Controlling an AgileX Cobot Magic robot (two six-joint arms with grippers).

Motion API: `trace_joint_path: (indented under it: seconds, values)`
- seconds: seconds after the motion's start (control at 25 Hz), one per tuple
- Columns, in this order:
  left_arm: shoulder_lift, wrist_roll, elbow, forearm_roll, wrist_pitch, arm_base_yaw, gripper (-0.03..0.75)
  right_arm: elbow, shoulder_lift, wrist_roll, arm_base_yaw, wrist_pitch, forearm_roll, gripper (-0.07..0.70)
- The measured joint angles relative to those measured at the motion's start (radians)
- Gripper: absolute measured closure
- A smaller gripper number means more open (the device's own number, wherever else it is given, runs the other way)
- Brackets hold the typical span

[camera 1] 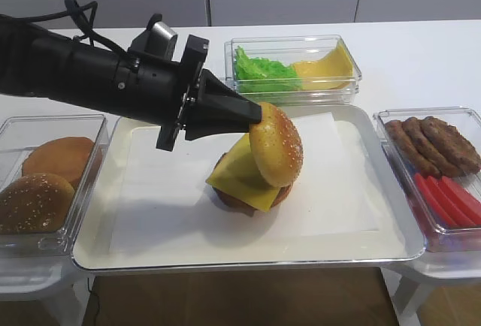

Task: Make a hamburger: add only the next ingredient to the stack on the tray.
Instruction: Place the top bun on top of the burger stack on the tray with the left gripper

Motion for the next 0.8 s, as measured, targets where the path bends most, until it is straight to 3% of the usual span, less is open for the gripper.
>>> trace_joint_path:
  seconds: [0.4,0.8]
  values:
    - [0.000,0.015,0.000,-0.037,0.023,0.002,0.656,0.000,0.000,0.000,0.000,0.000,0.000,0.227]
    - [0.000,0.017,0.000,-0.022,0.023,0.046,0.656,0.000,0.000,0.000,0.000,0.000,0.000,0.227]
